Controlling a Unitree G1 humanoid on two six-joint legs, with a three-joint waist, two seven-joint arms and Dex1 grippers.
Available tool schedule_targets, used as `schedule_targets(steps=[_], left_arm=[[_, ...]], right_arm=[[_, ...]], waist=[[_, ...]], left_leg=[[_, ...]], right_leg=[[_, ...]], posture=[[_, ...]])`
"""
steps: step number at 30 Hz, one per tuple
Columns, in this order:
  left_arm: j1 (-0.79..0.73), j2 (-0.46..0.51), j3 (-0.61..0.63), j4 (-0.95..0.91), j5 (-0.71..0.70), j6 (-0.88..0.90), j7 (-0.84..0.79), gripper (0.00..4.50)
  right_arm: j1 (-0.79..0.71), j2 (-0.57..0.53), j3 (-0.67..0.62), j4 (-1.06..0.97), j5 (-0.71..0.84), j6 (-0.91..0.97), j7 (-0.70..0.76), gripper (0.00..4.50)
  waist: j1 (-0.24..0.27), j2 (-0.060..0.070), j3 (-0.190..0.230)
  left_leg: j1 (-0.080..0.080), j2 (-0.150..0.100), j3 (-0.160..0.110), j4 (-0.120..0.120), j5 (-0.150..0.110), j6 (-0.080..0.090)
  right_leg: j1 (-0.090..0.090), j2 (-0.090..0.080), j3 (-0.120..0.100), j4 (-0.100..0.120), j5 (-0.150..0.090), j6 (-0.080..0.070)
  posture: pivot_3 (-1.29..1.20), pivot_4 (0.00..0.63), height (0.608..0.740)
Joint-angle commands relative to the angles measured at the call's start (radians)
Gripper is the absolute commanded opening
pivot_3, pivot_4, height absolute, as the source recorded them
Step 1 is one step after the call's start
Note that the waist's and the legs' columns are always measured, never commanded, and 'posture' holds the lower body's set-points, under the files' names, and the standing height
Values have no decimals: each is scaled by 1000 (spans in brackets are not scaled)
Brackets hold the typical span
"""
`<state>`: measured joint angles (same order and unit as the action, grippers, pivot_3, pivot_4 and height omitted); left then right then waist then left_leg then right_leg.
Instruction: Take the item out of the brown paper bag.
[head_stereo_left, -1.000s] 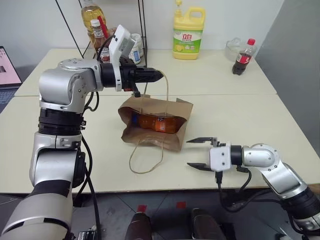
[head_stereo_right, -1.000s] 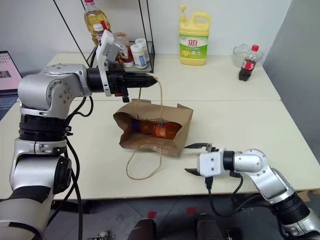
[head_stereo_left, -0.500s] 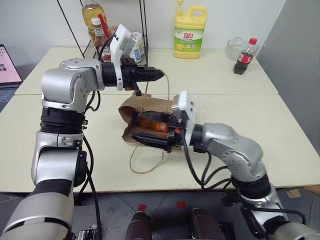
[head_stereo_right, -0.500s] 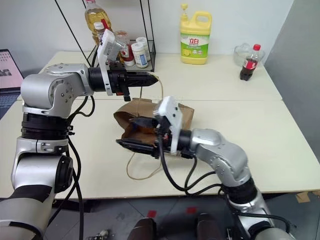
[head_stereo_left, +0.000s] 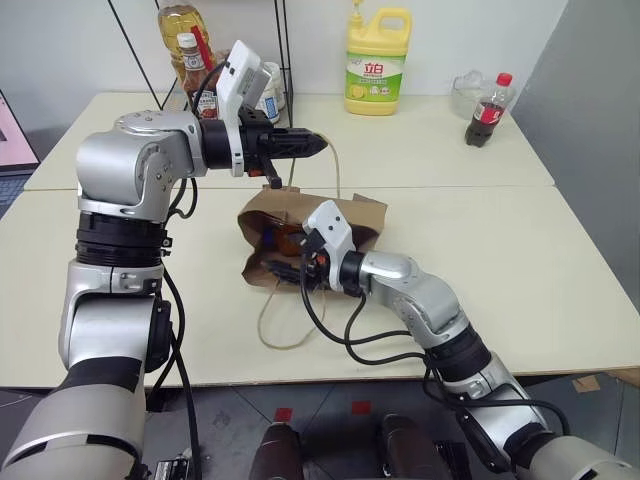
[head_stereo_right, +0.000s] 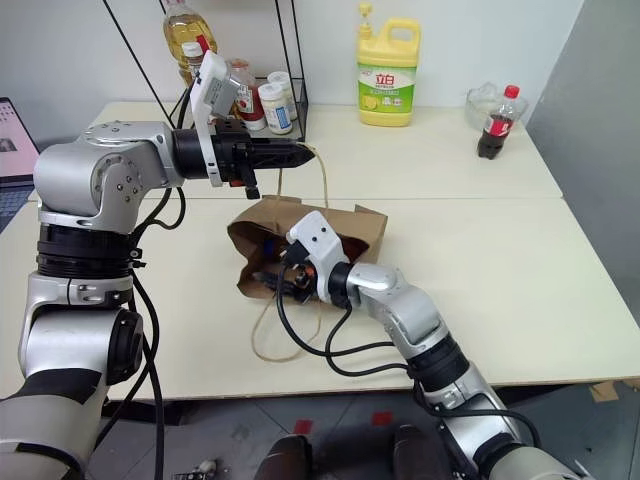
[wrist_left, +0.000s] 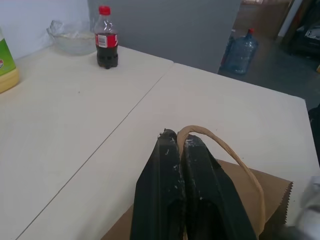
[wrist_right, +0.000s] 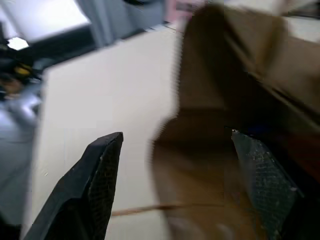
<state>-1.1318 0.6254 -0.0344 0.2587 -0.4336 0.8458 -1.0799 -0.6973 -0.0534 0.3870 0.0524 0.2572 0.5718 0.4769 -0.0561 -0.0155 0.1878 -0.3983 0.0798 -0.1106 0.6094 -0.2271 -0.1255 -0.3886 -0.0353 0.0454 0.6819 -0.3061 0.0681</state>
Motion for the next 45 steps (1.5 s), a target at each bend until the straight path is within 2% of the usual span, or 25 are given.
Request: schedule_targets(steps=[1, 7, 10, 11, 18, 25, 32, 37, 45], left_arm=[[-13, 11, 23, -40, -14, -2, 6, 0], [-1, 8, 27, -53, -18, -3, 10, 0], [-1, 5, 27, -53, -18, -7, 10, 0], [-1, 5, 27, -52, -18, -8, 10, 0], [0, -8, 25, -52, -20, -15, 14, 0], [3, -9, 27, -54, -18, -14, 16, 0], [4, -10, 27, -56, -20, -13, 23, 0], [5, -9, 29, -52, -18, -17, 27, 0], [4, -12, 35, -43, -15, -24, 38, 0]], right_arm=[[-33, -13, 18, 13, -112, -78, -43, 3616], [-51, -112, 122, 16, -326, -192, -33, 3616], [-51, -166, 178, 12, -410, -229, 5, 4123], [-50, -173, 182, 15, -424, -234, 10, 4461], [-93, -247, 254, 131, -591, -355, 50, 4488], [-185, -219, 265, 384, -718, -466, -8, 4488], [-234, -203, 284, 549, -779, -552, 27, 4488], [-237, -201, 265, 581, -781, -590, 37, 3317], [-226, -233, 242, 537, -789, -674, 36, 3253]], waist=[[0, 0, 0], [0, 0, 0], [0, 0, 0], [0, 0, 0], [0, 0, 0], [-5, 0, 0], [-4, 0, 0], [-4, 0, 0], [-2, 0, 0]], left_leg=[[0, 0, 0, 0, 0, 0], [0, 0, 0, 0, 0, 0], [0, 0, 0, 0, 0, 0], [0, 0, 0, 0, 0, 0], [0, 0, 0, 0, 0, 0], [0, 0, 0, 0, 0, 0], [1, 0, 0, 1, 0, 0], [3, 0, 0, 1, 0, 0], [3, 0, 0, 1, 1, 0]], right_leg=[[0, 0, 0, 0, 0, 0], [0, 0, 0, 0, 0, 0], [0, 0, 0, 0, 0, 0], [0, 0, 0, 0, 0, 0], [0, 0, 0, 0, 0, 0], [0, 0, 0, 0, 0, 0], [1, 0, 0, 1, 0, 0], [3, 0, 0, 1, 0, 0], [3, 0, 0, 1, 0, 0]], posture=[[0, 150, 740], [0, 150, 740], [0, 150, 740], [0, 150, 740], [0, 150, 740], [0, 150, 740], [0, 150, 740], [0, 150, 740], [0, 150, 740]])
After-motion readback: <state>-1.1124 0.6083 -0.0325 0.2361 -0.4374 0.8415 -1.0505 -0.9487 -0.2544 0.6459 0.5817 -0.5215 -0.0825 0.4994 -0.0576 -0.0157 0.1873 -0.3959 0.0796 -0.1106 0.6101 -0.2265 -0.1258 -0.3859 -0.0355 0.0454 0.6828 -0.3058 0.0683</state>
